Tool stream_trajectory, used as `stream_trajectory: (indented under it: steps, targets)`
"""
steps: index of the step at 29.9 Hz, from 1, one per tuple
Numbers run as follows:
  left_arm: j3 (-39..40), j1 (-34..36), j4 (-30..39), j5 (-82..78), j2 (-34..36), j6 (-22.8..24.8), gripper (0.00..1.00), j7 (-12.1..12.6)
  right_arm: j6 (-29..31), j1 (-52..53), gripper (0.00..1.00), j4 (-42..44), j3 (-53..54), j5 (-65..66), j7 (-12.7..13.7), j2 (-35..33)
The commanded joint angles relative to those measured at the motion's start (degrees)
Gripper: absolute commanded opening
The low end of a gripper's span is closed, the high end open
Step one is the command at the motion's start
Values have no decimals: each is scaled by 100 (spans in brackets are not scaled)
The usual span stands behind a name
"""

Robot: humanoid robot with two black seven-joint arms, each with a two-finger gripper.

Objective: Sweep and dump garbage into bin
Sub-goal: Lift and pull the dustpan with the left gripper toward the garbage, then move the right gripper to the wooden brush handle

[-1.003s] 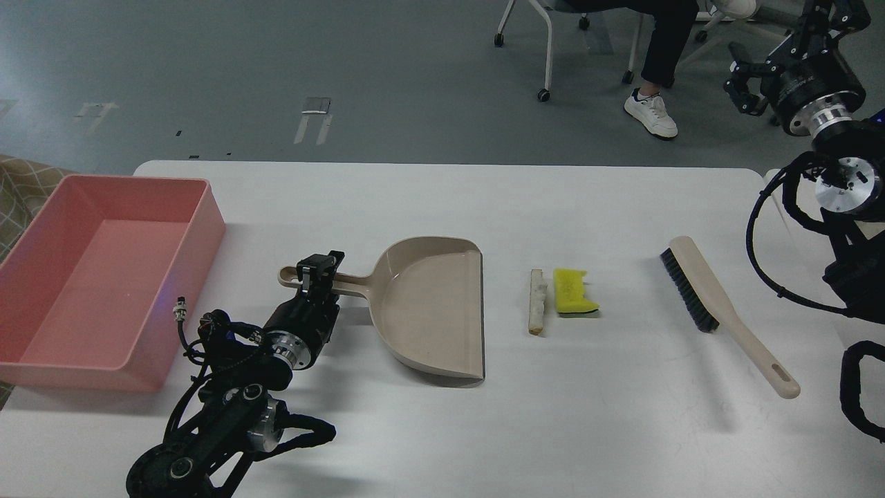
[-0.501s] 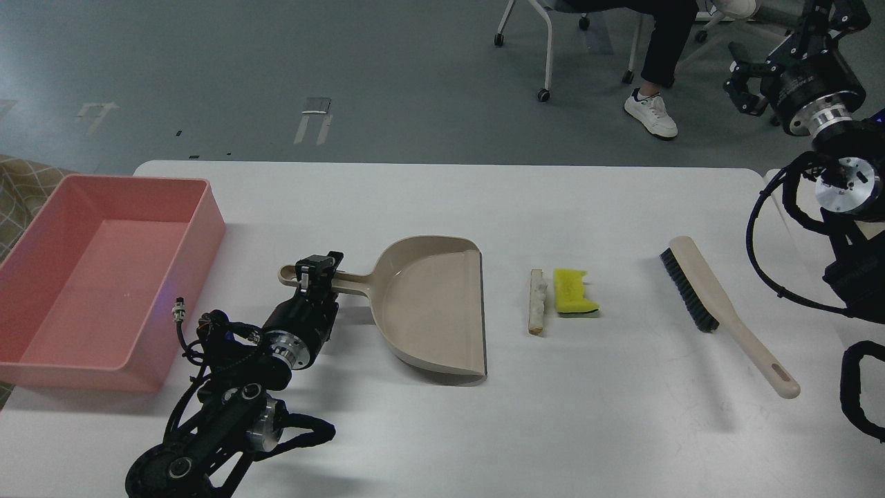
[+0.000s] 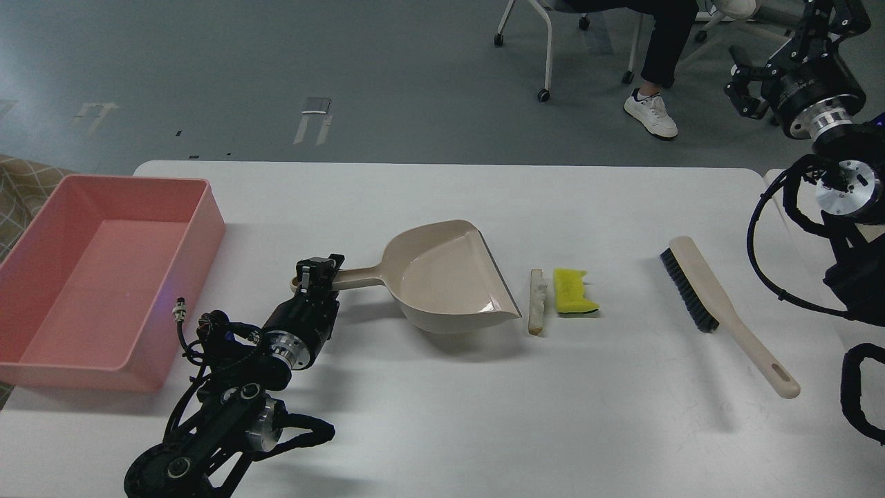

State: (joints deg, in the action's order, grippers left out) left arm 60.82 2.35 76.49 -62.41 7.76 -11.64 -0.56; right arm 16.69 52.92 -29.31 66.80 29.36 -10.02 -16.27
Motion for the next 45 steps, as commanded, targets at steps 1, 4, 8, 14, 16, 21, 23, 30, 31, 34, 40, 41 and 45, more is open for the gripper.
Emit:
stream_trajectory:
  steps: [1,4,8,14,16,21,23,30,31,34,40,41,45]
  targets:
    - [9,46,33,1,59,21,1,-58,-8,-10,100,5,-1,0,-8,-8]
    - [26,90,208,1,191,161,0,-85,1,-10,100,5,-1,0,-9,-8]
    - [44,107,516,1,305,337,0,-94,1,-10,100,-4,8,0,-9,-8]
    - [0,283,692,-8,656,619,0,-173,1,-10,100,-13,26,0,-9,-34]
    - [-53,379,683,-34,867,672,0,-225,1,-10,100,-13,43,0,-9,-61]
    - [-79,450,631,-156,1385,751,0,-427,10,-10,100,-31,17,9,-9,-201]
    - [-88,468,578,-297,1500,760,0,-515,10,-18,100,-57,-27,18,-9,-236]
    - [-360,433,403,-1043,1448,777,0,-594,10,-247,100,-618,-289,97,-9,-578]
    - [-369,424,393,-1114,1413,777,0,-612,10,-256,100,-672,-395,97,-9,-632]
    - [-413,406,376,-1308,1202,777,0,-630,10,-195,100,-848,-940,106,-17,-860]
    - [-396,406,201,-1291,991,760,0,-639,19,-142,100,-1251,-1835,341,-17,-1685]
    - [-387,406,148,-1247,965,751,0,-647,19,-89,100,-1409,-2116,717,-17,-1913]
    - [-396,406,103,-1221,947,751,0,-753,10,157,100,-1770,-2645,1879,-17,-2302]
